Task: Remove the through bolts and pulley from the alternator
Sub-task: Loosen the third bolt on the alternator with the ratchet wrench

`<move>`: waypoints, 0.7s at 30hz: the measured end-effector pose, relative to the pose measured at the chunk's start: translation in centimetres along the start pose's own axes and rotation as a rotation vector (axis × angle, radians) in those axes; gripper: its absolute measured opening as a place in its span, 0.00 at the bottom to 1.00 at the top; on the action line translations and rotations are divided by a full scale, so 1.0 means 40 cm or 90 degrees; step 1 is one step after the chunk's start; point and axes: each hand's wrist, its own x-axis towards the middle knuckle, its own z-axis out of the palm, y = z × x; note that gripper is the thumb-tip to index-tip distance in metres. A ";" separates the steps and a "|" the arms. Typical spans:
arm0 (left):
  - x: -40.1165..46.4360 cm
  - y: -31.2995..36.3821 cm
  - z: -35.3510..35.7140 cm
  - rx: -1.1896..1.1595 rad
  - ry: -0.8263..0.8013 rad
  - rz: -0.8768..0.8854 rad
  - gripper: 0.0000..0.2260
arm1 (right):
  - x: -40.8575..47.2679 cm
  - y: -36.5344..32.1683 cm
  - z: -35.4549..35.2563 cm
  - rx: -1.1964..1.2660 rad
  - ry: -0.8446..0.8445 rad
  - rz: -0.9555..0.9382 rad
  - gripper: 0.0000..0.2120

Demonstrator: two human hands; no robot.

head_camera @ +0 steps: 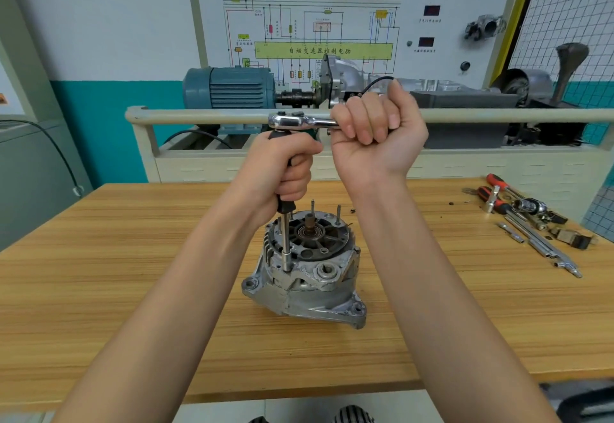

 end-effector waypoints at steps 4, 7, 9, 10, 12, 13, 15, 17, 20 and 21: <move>0.005 -0.009 0.020 0.027 0.168 0.042 0.19 | -0.050 0.037 0.033 -0.207 -0.093 -0.151 0.26; 0.009 -0.016 0.035 0.040 0.254 0.069 0.18 | -0.083 0.075 0.051 -0.321 -0.132 -0.300 0.19; 0.007 -0.021 0.040 0.050 0.267 0.087 0.18 | -0.092 0.081 0.054 -0.335 -0.144 -0.328 0.18; 0.005 -0.022 0.038 0.053 0.267 0.094 0.18 | -0.089 0.075 0.054 -0.320 -0.147 -0.305 0.20; -0.001 -0.020 0.025 0.048 0.224 0.093 0.19 | -0.071 0.048 0.054 -0.269 -0.145 -0.205 0.25; -0.004 -0.015 0.015 0.035 0.177 0.087 0.19 | -0.055 0.032 0.053 -0.241 -0.128 -0.145 0.27; -0.010 -0.006 -0.007 -0.007 0.065 0.070 0.18 | -0.018 0.006 0.044 -0.167 -0.079 -0.028 0.29; -0.013 -0.001 -0.024 -0.042 -0.024 0.048 0.16 | 0.014 -0.001 0.029 -0.065 -0.028 0.065 0.30; -0.013 -0.003 -0.020 -0.054 -0.089 0.015 0.18 | 0.041 0.006 0.004 0.058 0.028 0.114 0.30; -0.011 -0.004 -0.016 -0.042 -0.075 0.008 0.20 | 0.041 0.009 0.002 0.071 0.035 0.105 0.29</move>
